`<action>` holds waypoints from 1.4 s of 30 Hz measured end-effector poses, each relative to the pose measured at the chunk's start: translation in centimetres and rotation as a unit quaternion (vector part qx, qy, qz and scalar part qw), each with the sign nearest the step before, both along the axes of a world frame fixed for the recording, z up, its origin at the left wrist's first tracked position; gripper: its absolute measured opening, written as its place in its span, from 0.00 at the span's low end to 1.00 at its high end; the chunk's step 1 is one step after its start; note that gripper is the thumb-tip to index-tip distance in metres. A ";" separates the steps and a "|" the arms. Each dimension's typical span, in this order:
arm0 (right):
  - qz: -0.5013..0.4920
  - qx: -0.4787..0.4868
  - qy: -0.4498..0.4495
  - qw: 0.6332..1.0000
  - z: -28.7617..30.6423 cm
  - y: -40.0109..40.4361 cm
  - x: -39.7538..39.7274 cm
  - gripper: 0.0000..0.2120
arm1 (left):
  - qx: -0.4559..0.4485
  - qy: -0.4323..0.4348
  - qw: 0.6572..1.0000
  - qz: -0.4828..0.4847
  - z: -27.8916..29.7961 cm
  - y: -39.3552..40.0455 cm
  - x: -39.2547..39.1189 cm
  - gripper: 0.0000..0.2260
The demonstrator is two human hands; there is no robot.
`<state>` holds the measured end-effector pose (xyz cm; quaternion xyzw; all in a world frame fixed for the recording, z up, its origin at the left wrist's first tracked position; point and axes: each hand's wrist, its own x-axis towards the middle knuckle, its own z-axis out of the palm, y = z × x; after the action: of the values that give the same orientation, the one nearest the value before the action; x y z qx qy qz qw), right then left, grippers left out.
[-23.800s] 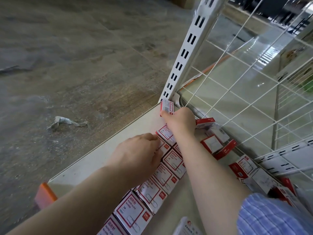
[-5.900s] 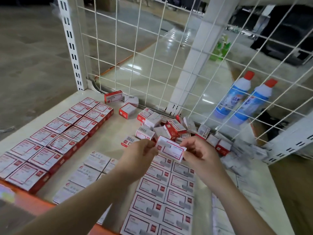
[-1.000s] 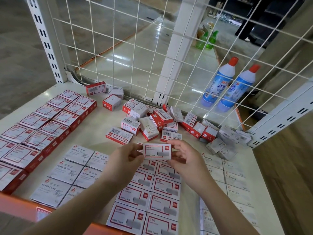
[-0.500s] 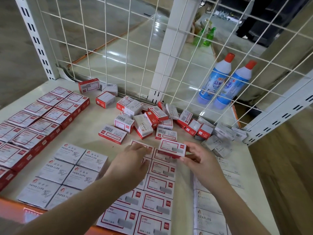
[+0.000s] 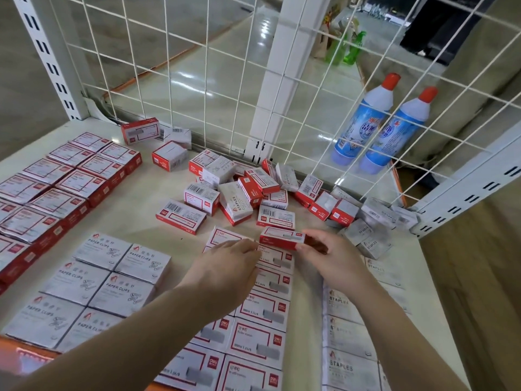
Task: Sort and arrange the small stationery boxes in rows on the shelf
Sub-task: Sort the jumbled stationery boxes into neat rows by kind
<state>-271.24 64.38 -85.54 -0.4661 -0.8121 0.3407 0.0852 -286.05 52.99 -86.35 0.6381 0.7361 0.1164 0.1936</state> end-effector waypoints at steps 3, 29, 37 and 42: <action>-0.005 -0.007 -0.005 1.000 0.1 0.4 -0.5 0.13 | 0.007 -0.019 1.000 0.001 -0.1 0.2 -0.2 0.17; 0.011 -0.003 -0.006 1.000 -1.2 0.4 -1.2 0.13 | 0.004 0.012 1.000 -0.017 0.1 1.6 -0.8 0.16; 0.035 -0.001 0.000 0.999 -1.1 0.3 -1.1 0.13 | 0.000 0.014 1.000 -0.011 0.0 1.4 -0.4 0.17; 0.028 0.005 -0.014 0.999 -1.2 0.3 -1.1 0.12 | -0.012 0.006 1.000 -0.005 0.4 1.5 -0.3 0.17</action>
<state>-272.37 64.67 -86.74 -0.4471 -0.8279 0.3321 0.0664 -286.40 54.47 -85.99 0.6402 0.7352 0.1029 0.1976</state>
